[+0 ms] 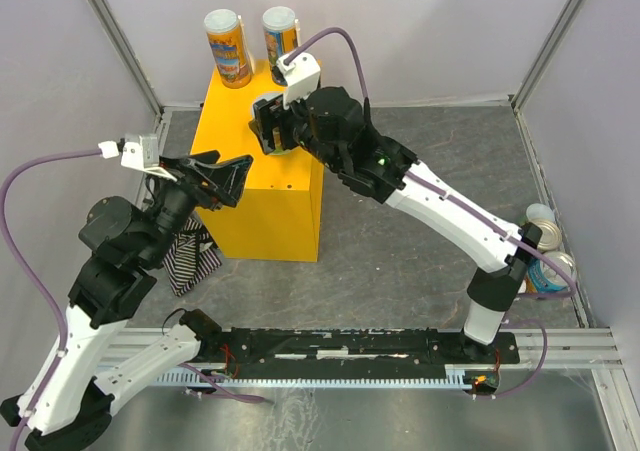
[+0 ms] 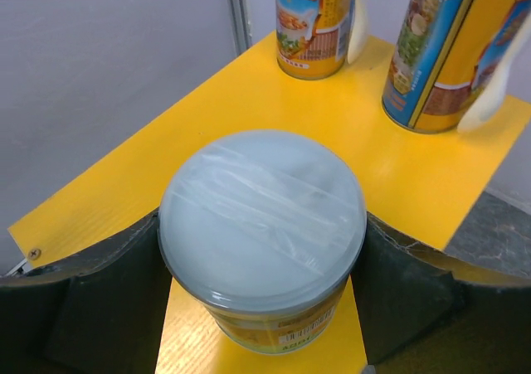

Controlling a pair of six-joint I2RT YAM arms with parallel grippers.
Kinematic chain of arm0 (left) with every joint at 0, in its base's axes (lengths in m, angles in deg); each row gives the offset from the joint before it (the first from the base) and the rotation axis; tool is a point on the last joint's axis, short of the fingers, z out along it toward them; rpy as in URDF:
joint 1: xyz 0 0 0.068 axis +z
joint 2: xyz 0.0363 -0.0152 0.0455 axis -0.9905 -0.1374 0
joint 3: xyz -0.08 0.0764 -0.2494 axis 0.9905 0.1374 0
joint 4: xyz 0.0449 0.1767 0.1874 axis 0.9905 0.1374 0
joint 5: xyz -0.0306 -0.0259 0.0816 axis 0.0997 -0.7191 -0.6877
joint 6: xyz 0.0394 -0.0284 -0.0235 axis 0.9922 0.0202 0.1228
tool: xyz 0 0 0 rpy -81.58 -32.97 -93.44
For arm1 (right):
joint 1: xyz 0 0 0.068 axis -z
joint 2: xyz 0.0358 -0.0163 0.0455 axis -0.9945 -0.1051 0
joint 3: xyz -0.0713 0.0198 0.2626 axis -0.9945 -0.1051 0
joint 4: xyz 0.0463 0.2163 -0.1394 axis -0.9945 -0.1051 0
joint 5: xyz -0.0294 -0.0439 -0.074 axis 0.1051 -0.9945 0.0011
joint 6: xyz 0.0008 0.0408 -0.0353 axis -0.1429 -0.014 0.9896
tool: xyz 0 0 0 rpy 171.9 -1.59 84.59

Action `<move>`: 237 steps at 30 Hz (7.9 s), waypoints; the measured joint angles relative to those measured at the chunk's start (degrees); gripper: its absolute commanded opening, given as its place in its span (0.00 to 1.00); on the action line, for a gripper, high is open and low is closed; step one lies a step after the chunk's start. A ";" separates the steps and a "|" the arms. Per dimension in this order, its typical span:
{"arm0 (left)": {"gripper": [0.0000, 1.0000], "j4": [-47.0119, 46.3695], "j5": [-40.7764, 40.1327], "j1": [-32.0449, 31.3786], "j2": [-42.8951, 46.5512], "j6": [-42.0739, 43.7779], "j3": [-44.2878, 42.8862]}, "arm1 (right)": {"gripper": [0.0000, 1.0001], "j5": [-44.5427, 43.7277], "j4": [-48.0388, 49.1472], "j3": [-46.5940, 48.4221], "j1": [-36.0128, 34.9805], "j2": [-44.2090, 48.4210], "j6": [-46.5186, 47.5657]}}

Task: Place and organize the canned foods onto the counter
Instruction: Place the canned food on the counter, then move the canned food to the center of the board.

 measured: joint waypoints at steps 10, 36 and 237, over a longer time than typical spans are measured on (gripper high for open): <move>0.89 4.42 -2.05 0.00 1.55 1.14 -0.02 | 0.19 -0.02 6.93 0.42 -0.66 -5.31 1.29; 0.91 4.87 -3.82 0.00 3.67 2.84 2.34 | 0.99 1.66 7.58 8.04 -0.63 -8.72 -1.84; 0.99 -0.20 -0.13 9.14 -21.38 8.33 -26.08 | 0.99 -16.59 -24.26 -15.23 29.42 18.69 -24.39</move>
